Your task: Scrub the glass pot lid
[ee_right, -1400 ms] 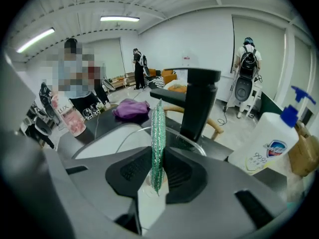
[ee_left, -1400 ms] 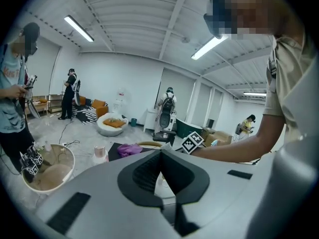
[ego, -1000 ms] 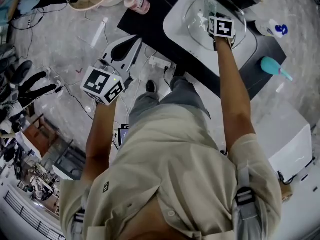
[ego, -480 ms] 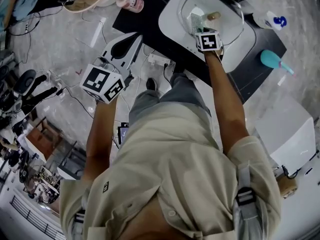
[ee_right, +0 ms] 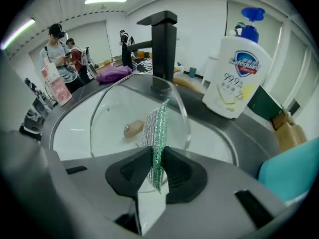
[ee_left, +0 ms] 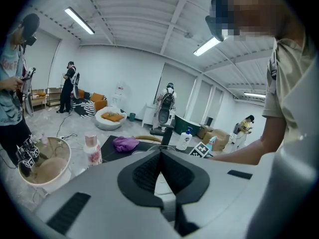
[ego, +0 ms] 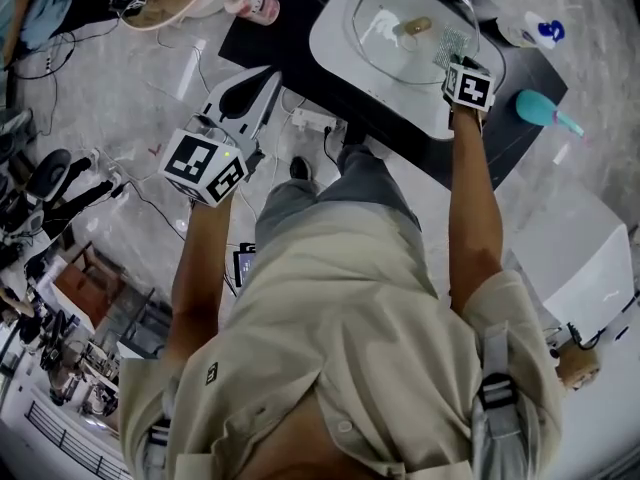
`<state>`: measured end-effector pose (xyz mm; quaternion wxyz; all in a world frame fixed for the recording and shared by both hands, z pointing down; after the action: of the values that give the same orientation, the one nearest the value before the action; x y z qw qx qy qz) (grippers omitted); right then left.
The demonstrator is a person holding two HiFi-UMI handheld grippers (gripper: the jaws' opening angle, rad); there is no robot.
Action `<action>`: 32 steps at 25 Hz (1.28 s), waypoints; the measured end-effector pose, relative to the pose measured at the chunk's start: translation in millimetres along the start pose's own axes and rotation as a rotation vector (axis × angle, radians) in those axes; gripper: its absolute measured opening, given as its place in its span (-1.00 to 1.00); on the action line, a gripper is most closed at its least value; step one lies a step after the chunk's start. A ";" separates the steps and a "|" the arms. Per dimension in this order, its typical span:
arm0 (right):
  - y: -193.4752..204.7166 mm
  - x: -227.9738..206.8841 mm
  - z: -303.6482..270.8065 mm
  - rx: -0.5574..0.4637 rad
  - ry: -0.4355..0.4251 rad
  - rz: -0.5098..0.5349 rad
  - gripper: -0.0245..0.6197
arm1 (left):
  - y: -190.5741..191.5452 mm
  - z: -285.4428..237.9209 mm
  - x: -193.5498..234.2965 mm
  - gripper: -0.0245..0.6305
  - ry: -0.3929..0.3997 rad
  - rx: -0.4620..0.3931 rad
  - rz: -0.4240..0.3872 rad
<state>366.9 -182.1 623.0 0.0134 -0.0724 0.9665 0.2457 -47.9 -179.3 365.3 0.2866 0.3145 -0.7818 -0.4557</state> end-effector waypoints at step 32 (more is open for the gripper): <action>-64.0 124.8 -61.6 -0.014 -0.160 0.186 -0.67 | 30.3 38.3 -1.8 -0.88 -0.093 0.015 0.057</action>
<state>253.4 -283.7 639.2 0.0671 0.0371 0.9632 0.2577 -81.9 -145.8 375.9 0.2606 0.2729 -0.8064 -0.4554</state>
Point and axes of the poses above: the fingertips, and each gripper's own axes: z backward along the fingers, x to its left, y out of its underside, the point moved 8 cm from there along z, backward along the fingers, and after that the axes turned 7 degrees about -z, right-handed, at the moved point
